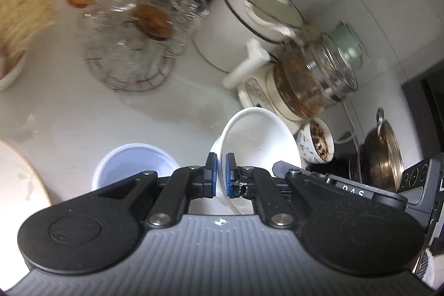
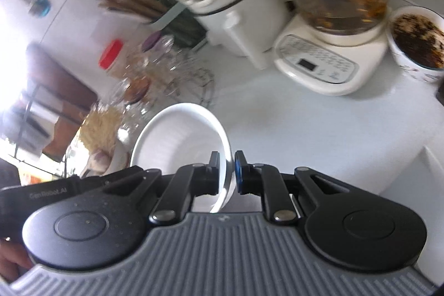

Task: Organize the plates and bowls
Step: 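Lift the ceramic bowl and carry it toward the floral plate stack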

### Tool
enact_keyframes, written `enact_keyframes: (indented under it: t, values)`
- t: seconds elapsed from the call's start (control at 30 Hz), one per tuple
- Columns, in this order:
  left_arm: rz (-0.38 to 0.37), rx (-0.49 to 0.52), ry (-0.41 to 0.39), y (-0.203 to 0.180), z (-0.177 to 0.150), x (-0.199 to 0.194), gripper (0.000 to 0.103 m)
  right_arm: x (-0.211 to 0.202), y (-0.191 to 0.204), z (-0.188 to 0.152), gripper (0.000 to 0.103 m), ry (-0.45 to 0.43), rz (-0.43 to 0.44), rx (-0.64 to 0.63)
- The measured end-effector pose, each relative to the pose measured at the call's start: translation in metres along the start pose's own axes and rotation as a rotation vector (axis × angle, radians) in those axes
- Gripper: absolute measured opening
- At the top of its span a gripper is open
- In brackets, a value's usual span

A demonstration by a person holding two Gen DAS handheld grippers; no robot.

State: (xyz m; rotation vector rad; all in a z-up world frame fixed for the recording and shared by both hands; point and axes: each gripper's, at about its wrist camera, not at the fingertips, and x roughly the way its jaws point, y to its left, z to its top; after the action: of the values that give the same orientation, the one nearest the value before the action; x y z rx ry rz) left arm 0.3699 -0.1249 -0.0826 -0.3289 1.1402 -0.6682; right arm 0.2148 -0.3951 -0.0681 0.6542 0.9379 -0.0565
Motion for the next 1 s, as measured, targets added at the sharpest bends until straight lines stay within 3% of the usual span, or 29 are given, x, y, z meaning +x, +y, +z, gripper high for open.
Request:
enact_keyframes:
  t: [0.3,0.5,0.7,1.0]
  values:
    - [0.056,-0.08,-0.073,0.041,-0.011,-0.031,0.007,0.034,0.043,-0.009,0.014,0.095,0.019,-0.133]
    - [0.083,-0.167,-0.064,0.071,-0.027,-0.03,0.007,0.057,0.054,-0.02,0.015,0.178,-0.004,-0.192]
    - [0.151,-0.19,-0.067,0.083,-0.042,-0.024,0.007,0.072,0.062,-0.034,0.015,0.251,-0.019,-0.249]
    - [0.176,-0.206,-0.075,0.094,-0.054,-0.021,0.007,0.079,0.067,-0.041,0.016,0.253,-0.048,-0.26]
